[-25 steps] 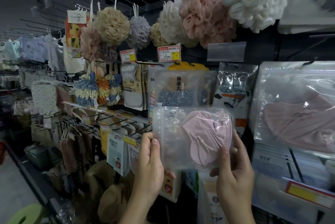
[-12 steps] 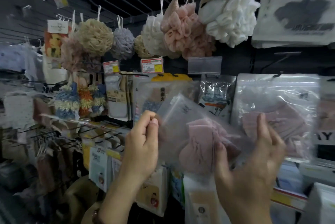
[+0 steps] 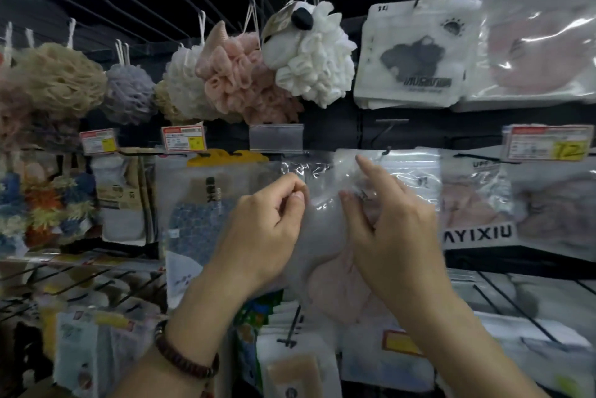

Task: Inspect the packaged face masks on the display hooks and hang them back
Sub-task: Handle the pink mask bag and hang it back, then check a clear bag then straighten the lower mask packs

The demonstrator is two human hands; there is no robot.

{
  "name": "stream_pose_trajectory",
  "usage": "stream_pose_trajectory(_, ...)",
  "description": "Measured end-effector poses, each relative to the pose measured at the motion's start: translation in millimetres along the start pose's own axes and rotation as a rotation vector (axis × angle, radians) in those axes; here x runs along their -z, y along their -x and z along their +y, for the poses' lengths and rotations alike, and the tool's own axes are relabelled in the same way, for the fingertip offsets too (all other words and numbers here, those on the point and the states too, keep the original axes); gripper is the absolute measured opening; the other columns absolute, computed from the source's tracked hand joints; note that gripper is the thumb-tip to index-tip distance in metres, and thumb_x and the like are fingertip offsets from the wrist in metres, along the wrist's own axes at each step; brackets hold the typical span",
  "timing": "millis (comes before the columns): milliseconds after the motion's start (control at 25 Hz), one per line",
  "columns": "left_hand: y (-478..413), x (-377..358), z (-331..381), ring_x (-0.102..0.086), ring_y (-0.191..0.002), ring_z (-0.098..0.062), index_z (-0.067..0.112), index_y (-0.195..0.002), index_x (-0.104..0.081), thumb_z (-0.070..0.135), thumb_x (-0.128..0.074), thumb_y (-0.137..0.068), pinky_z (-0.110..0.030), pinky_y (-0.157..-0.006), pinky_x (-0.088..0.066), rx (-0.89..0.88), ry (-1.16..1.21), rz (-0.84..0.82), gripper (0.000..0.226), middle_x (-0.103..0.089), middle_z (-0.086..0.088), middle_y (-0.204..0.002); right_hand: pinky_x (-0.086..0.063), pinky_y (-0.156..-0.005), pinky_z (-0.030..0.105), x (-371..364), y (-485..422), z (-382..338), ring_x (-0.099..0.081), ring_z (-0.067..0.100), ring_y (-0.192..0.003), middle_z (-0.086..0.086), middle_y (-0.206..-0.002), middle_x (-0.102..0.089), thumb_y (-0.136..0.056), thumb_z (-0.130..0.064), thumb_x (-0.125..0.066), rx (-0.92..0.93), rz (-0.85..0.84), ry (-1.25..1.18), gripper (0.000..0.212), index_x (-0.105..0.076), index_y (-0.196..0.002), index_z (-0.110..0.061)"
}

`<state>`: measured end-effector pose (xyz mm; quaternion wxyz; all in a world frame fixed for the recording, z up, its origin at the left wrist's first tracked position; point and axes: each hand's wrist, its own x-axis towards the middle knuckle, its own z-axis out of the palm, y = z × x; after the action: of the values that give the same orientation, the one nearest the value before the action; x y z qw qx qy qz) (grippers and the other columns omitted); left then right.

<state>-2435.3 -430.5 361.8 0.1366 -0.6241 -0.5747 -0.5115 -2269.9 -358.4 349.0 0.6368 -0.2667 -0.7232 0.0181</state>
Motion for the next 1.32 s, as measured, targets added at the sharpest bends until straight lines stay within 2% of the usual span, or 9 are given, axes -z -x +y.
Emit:
stream_pose_trajectory(80,-14.5,-10.5,7.8,-0.061,-0.063,-0.017,0.031,-0.09,-0.059,0.033,-0.049,-0.108,-0.049,-0.062,-0.053,-0.027,-0.012,-0.037,0.022,-0.063,0.001,-0.07,-0.061,-0.082,0.038,13.2,-14.9,11.3,-0.07,0.005,-0.08,-0.012,-0.106,-0.073,-0.099,-0.035,-0.074,-0.116,0.001,-0.12,0.042,-0.066,-0.14,-0.031)
stream_pose_trajectory(240,-45.0,-31.8,29.0,-0.058,-0.062,-0.007,0.036,-0.092,-0.065,0.047,-0.055,-0.102,-0.031,-0.056,-0.045,-0.046,-0.134,-0.04,0.018,-0.066,0.014,-0.073,-0.054,-0.059,0.029,29.8,-33.3,40.0,-0.061,0.01,-0.057,-0.015,-0.087,-0.067,-0.096,-0.017,-0.077,-0.125,0.069,-0.243,0.045,-0.069,-0.134,-0.038)
stream_pose_trajectory(400,-68.3,-48.5,42.4,-0.057,-0.066,-0.002,0.036,-0.091,-0.067,0.047,-0.054,-0.103,-0.028,-0.055,-0.036,-0.061,-0.188,-0.008,0.02,-0.066,0.016,-0.076,-0.049,-0.07,0.018,35.3,-38.2,65.6,-0.061,0.006,-0.071,-0.01,-0.109,-0.068,-0.094,-0.014,-0.079,-0.068,0.065,-0.151,0.043,-0.073,-0.132,-0.034)
stream_pose_trajectory(520,-81.7,-55.0,44.1,-0.054,-0.065,-0.002,0.034,-0.093,-0.065,0.04,-0.053,-0.104,-0.029,-0.055,-0.033,-0.086,-0.157,0.023,0.018,-0.06,0.015,-0.069,-0.051,-0.073,0.021,38.4,-46.2,74.4,-0.059,0.007,-0.07,-0.006,-0.108,-0.063,-0.096,-0.014,-0.079,-0.059,0.08,-0.137,0.046,-0.071,-0.135,-0.037)
stream_pose_trajectory(600,-87.6,-59.2,46.2,-0.055,-0.066,-0.002,0.034,-0.094,-0.067,0.041,-0.053,-0.104,-0.028,-0.055,-0.036,-0.078,-0.147,0.059,0.018,-0.059,0.015,-0.068,-0.045,-0.069,0.011,39.6,-50.4,73.0,-0.058,0.002,-0.066,-0.002,-0.106,-0.061,-0.096,-0.012,-0.079,-0.033,0.119,-0.156,0.039,-0.076,-0.126,-0.036)
stream_pose_trajectory(800,-97.0,-68.7,47.0,-0.062,-0.073,-0.002,0.036,-0.095,-0.07,0.042,-0.057,-0.103,-0.028,-0.062,-0.049,-0.062,-0.108,0.072,0.017,-0.066,0.018,-0.075,-0.049,-0.075,0.009,40.1,-58.5,72.9,-0.063,0.003,-0.086,-0.01,-0.105,-0.058,-0.096,-0.01,-0.078,-0.075,0.129,-0.148,0.027,-0.082,-0.111,-0.032)
stream_pose_trajectory(1080,-102.1,-77.4,37.5,-0.062,-0.074,0.0,0.037,-0.094,-0.07,0.041,-0.058,-0.104,-0.027,-0.063,-0.052,-0.016,-0.12,0.029,0.016,-0.069,0.018,-0.082,-0.059,-0.097,0.038,41.7,-65.5,79.6,-0.066,0.015,-0.106,-0.004,-0.121,-0.059,-0.102,-0.017,-0.071,-0.13,0.026,-0.081,0.025,-0.081,-0.121,-0.03)
stream_pose_trajectory(1200,-103.2,-85.3,31.0,-0.063,-0.075,0.0,0.034,-0.094,-0.071,0.042,-0.06,-0.103,-0.028,-0.064,-0.052,0.002,-0.098,0.013,0.017,-0.068,0.016,-0.08,-0.049,-0.11,0.046,35.9,-59.3,82.7,-0.053,0.021,-0.13,0.002,-0.143,-0.05,-0.1,-0.022,-0.074,-0.136,-0.048,0.079,0.032,-0.076,-0.131,-0.031)
stream_pose_trajectory(1320,-99.6,-86.3,22.8,-0.062,-0.073,0.0,0.031,-0.095,-0.07,0.049,-0.064,-0.101,-0.026,-0.06,-0.05,0.006,-0.097,0.049,0.02,-0.067,0.013,-0.079,-0.03,-0.121,0.057,26.2,-46.7,82.5,-0.029,0.037,-0.154,0.016,-0.164,-0.037,-0.094,-0.024,-0.078,-0.004,-0.071,0.341,0.046,-0.068,-0.139,-0.024)
